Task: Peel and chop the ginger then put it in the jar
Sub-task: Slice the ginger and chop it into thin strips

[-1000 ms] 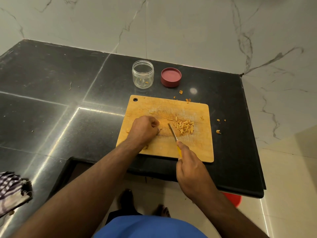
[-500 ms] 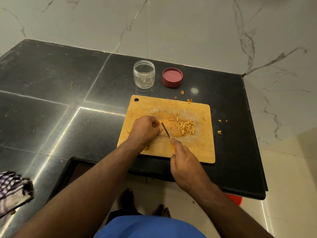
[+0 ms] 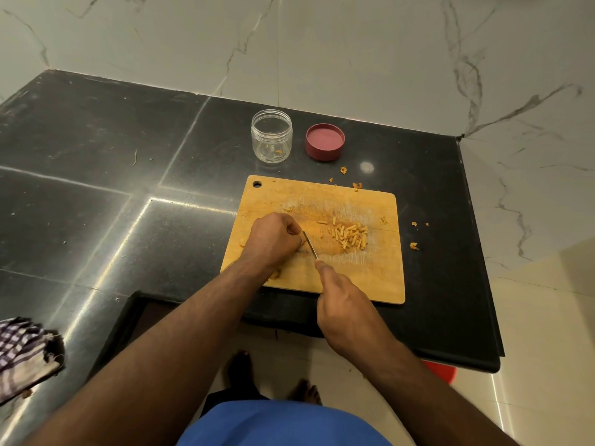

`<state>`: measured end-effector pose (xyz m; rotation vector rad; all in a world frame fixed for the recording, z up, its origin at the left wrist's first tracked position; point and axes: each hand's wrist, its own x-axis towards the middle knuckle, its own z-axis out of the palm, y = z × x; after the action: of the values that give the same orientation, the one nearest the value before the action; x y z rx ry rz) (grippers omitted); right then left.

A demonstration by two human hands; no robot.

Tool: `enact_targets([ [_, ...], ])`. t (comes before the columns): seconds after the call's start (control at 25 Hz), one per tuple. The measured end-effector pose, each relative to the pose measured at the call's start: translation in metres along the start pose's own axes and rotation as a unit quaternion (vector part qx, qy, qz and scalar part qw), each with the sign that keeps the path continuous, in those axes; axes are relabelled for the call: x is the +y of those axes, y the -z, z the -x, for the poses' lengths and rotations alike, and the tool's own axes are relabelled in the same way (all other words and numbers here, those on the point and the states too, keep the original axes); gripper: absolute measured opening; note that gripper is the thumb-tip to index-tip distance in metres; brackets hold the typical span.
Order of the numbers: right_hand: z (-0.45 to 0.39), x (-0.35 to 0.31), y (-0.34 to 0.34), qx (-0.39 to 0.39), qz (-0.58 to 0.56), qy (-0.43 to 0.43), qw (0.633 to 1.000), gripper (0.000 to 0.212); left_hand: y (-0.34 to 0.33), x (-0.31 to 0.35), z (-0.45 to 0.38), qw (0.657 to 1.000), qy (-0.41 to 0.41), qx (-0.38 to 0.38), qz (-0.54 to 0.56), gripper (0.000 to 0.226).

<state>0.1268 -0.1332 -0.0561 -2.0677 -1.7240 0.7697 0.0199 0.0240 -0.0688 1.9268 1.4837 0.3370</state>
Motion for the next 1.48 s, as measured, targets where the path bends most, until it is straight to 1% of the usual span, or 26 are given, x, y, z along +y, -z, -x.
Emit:
enact_targets([
  [0.12,0.019,0.005,0.001,0.002,-0.018,-0.009,1.000,0.052,-0.001,0.000,0.000,1.000,0.004,0.003,0.004,0.015],
  [0.28,0.031,0.013,0.001,0.070,-0.008,0.006,0.997,0.053,0.000,-0.003,0.002,1.000,0.000,-0.003,0.009,0.018],
  [0.4,0.028,0.014,0.001,0.077,-0.023,0.019,0.997,0.052,0.000,-0.004,0.004,1.000,-0.009,-0.006,0.012,0.025],
  [0.52,0.018,0.014,-0.001,0.074,-0.007,0.042,0.996,0.053,0.000,-0.005,0.004,1.000,-0.009,-0.004,0.011,0.028],
  [0.68,0.010,0.008,0.000,0.060,-0.037,0.035,0.997,0.053,-0.001,-0.005,0.003,1.000,-0.005,-0.002,0.004,0.025],
  [0.8,0.005,0.003,-0.001,0.043,-0.036,0.029,0.998,0.052,-0.001,-0.004,0.003,1.000,-0.005,-0.004,0.003,0.021],
  [1.0,-0.002,0.002,-0.003,0.040,-0.029,0.031,0.998,0.052,-0.002,-0.004,0.002,1.000,0.003,-0.008,0.013,0.016],
  [1.2,-0.009,0.000,-0.002,0.013,-0.020,0.019,1.000,0.052,-0.001,-0.002,0.002,1.000,0.002,-0.009,0.021,0.016],
  [1.36,0.004,0.001,-0.004,0.007,-0.024,0.010,1.000,0.052,-0.001,-0.002,0.001,1.000,0.010,-0.003,0.020,0.015],
  [1.48,0.021,0.005,-0.005,0.012,-0.032,-0.014,0.999,0.052,-0.001,-0.002,0.001,1.000,0.017,-0.005,0.023,0.015],
])
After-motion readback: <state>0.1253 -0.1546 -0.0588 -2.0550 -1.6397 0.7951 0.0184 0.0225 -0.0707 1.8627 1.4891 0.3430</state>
